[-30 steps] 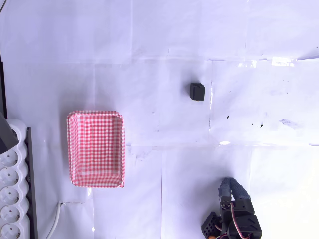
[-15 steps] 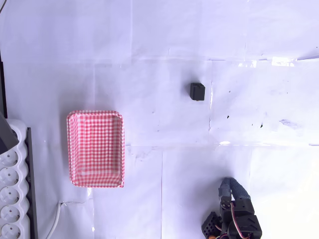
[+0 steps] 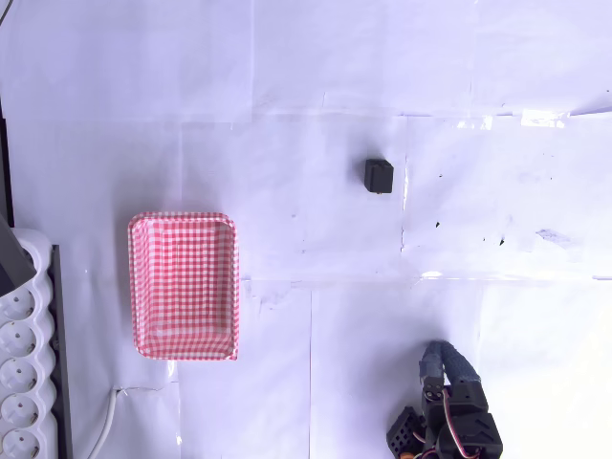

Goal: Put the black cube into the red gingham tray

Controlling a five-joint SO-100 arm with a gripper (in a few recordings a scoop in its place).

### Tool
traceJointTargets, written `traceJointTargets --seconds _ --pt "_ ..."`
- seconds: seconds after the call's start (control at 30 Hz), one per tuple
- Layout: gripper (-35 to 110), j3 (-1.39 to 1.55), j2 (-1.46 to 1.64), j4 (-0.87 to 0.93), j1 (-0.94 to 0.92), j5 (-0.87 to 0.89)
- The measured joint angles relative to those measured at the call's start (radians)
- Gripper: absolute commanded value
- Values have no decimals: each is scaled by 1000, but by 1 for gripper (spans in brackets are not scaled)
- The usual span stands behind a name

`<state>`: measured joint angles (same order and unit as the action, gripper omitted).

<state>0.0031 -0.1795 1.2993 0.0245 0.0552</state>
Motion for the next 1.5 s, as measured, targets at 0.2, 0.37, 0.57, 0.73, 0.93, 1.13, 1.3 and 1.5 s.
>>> traceJointTargets --seconds 0.2,0.37,0.57,0.73,0.93,1.13,1.3,1.5 --pt "0 0 0 0 0 0" --pt "0 0 0 0 -2 14" --pt "3 2 89 -275 5 141" --pt "29 29 488 -701 43 207" --pt "51 115 953 -1132 104 114" --pt "57 130 1236 -1532 127 38" --pt "57 147 1470 -1842 132 18" --pt "57 249 1769 -2128 143 18"
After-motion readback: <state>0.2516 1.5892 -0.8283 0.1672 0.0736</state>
